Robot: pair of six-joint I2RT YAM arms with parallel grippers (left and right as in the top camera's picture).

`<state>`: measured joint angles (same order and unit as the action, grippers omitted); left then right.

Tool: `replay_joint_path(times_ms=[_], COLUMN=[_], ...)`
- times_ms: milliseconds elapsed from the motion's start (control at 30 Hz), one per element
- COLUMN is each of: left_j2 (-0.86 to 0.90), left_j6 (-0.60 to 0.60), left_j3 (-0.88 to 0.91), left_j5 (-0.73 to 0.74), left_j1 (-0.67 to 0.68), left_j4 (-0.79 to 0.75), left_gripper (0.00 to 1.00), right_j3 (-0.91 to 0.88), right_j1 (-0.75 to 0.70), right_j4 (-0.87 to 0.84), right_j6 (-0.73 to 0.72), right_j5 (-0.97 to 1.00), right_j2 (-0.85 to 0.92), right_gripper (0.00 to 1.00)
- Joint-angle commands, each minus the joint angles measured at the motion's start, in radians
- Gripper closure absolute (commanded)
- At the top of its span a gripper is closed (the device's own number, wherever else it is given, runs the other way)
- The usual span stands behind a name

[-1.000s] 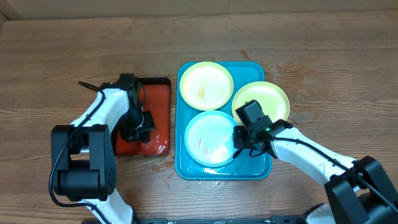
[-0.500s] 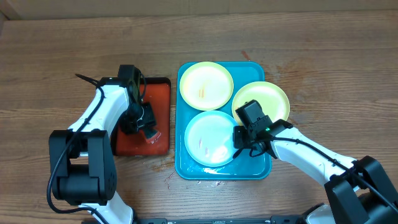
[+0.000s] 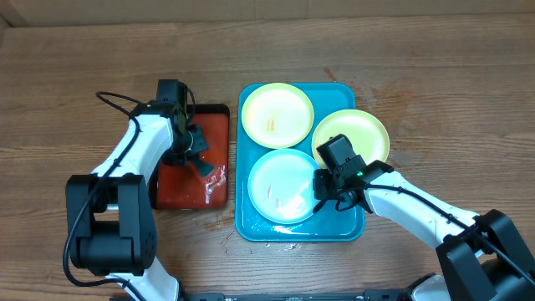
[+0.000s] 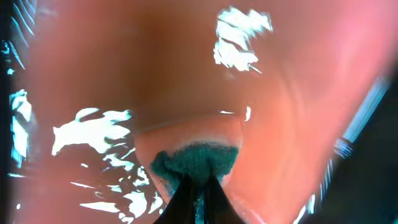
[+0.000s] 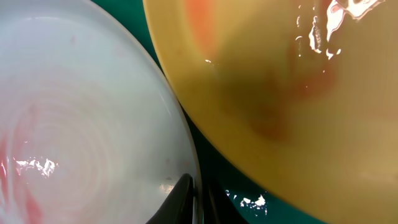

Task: Clean dirty plates on tray and stack at the side
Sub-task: 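Grasp the green-and-pink sponge with the left gripper and lift it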

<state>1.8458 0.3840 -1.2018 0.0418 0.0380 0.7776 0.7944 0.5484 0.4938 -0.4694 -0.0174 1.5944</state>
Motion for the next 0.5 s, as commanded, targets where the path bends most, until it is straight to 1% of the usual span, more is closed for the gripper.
replay_joint_path(times_ms=[0, 33, 67, 100, 133, 200, 267, 367, 467], left_j2=[-0.002, -0.002, -0.002, -0.002, -0.002, -0.002, -0.002, -0.002, -0.002], left_j6=[-0.183, -0.231, -0.242, -0.242, -0.242, -0.238, -0.221, -0.172, -0.109], left_j3=[-0.017, -0.037, -0.043, -0.046, -0.046, -0.045, -0.045, -0.039, -0.018], left_j5=[0.195, 0.202, 0.194, 0.186, 0.184, 0.17, 0.134, 0.108, 0.108], left_j1=[0.002, 0.002, 0.002, 0.002, 0.002, 0.002, 0.002, 0.002, 0.005], left_j4=[0.014, 0.042, 0.057, 0.067, 0.079, 0.108, 0.133, 0.142, 0.137], left_gripper=[0.96, 0.96, 0.89, 0.69, 0.56, 0.48, 0.47, 0.57, 0.62], right_j3=[-0.004, -0.004, -0.004, -0.004, -0.004, -0.004, -0.004, -0.004, -0.004], right_j1=[-0.006, -0.006, -0.006, -0.006, -0.006, -0.006, -0.006, -0.006, -0.006], right_j4=[-0.002, -0.002, -0.002, -0.002, -0.001, 0.002, 0.005, 0.007, 0.009], right_j6=[0.006, 0.006, 0.006, 0.005, 0.005, 0.006, 0.006, 0.006, 0.006], right_j5=[0.016, 0.016, 0.016, 0.016, 0.016, 0.016, 0.016, 0.016, 0.016], right_j2=[-0.007, -0.007, -0.007, -0.007, -0.007, -0.007, -0.007, -0.007, -0.007], right_gripper=[0.91, 0.91, 0.91, 0.91, 0.91, 0.91, 0.91, 0.91, 0.91])
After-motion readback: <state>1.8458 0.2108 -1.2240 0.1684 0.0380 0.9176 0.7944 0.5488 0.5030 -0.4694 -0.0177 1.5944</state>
